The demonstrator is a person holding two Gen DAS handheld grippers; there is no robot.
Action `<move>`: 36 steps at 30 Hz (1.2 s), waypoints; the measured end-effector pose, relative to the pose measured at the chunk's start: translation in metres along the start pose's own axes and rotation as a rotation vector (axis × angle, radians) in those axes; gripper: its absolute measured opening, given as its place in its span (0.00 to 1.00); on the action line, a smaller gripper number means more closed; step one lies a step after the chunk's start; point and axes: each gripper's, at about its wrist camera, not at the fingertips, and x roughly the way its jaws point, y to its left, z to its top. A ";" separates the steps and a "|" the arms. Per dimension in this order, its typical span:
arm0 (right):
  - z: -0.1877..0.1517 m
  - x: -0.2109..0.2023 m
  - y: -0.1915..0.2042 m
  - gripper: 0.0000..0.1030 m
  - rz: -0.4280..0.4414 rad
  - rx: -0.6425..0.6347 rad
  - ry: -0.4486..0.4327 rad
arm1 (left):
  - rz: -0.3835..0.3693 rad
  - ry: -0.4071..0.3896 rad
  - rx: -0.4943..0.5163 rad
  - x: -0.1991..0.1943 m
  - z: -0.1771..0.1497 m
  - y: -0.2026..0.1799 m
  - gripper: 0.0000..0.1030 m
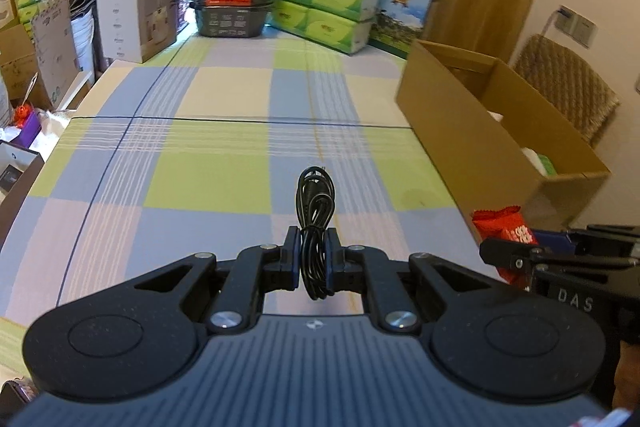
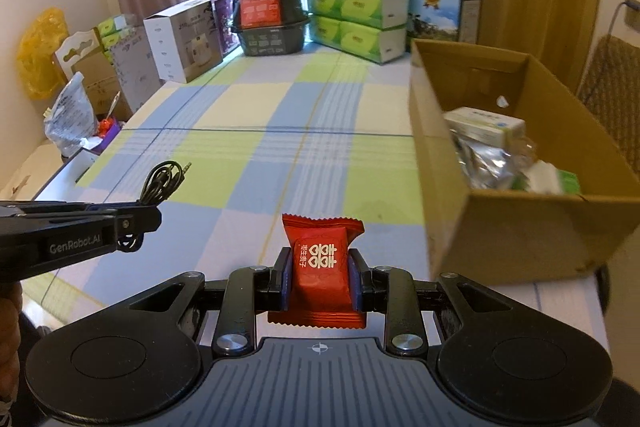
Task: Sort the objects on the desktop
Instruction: 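Lift the cable and candy packet and carry both toward the cardboard box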
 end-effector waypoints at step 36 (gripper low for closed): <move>-0.045 -0.092 -0.113 0.24 -0.164 0.134 -0.047 | -0.191 0.036 0.200 -0.017 -0.027 -0.152 0.08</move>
